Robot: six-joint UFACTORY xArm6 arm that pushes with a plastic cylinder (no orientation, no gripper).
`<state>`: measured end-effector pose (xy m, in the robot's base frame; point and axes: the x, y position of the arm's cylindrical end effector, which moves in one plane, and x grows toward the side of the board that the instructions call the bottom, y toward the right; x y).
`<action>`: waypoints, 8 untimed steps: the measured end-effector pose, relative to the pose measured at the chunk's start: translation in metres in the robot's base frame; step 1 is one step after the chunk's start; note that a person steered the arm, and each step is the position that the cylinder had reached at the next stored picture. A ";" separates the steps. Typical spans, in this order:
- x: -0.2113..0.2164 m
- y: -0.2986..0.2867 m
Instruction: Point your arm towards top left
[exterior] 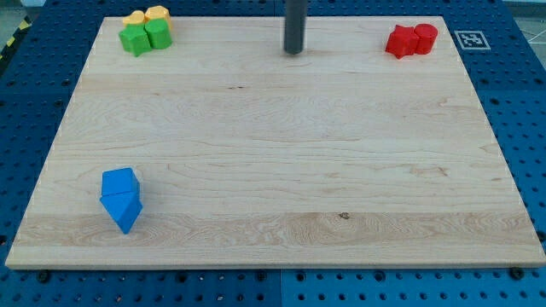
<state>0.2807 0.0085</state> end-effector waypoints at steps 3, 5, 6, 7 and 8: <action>0.074 -0.192; 0.032 -0.288; 0.004 -0.295; -0.005 -0.294; -0.007 -0.291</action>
<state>0.2735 -0.2823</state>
